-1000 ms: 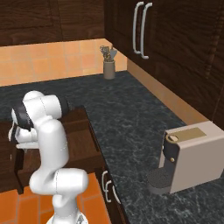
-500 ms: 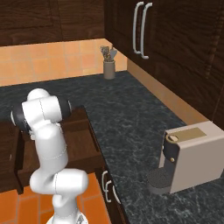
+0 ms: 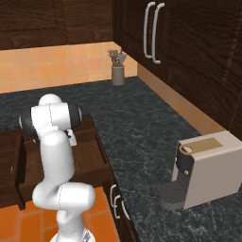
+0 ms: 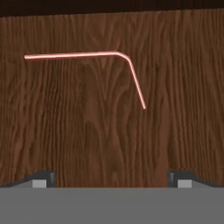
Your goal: Take a straw from the drawer in front and place it inside the glass cup on the dining counter.
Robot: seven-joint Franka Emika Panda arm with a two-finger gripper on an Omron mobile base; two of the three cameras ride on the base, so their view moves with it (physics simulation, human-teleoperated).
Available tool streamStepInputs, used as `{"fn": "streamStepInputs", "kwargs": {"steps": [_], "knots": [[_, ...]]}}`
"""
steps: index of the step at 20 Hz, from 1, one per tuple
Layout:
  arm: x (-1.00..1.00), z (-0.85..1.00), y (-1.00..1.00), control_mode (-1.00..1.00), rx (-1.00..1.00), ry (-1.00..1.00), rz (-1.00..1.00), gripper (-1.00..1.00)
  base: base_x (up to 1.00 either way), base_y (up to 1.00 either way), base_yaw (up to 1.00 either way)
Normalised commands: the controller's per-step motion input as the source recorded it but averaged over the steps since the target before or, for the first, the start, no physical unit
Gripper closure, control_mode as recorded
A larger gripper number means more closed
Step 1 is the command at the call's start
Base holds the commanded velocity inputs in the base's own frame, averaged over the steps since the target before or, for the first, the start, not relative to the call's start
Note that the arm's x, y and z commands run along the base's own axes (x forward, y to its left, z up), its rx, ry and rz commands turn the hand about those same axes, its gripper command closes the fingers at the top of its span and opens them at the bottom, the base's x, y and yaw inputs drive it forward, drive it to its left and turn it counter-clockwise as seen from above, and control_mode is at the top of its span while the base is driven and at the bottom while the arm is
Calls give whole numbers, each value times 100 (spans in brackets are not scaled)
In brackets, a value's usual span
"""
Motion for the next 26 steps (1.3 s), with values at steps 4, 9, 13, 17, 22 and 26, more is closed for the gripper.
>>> {"fn": "streamStepInputs", "kwargs": {"steps": [4,9,13,17,22,26], "knots": [[25,-29,-20,-100,-1,0,22,-100,0,0,0],[34,-37,-2,-100,0,0,16,-100,0,0,0],[20,-32,0,-100,0,0,6,-100,0,0,0],[22,-27,1,-100,0,0,1,-100,0,0,0],[19,-22,7,-100,0,0,0,-100,0,0,0],[25,-20,15,-100,0,0,0,-100,0,0,0]]}}
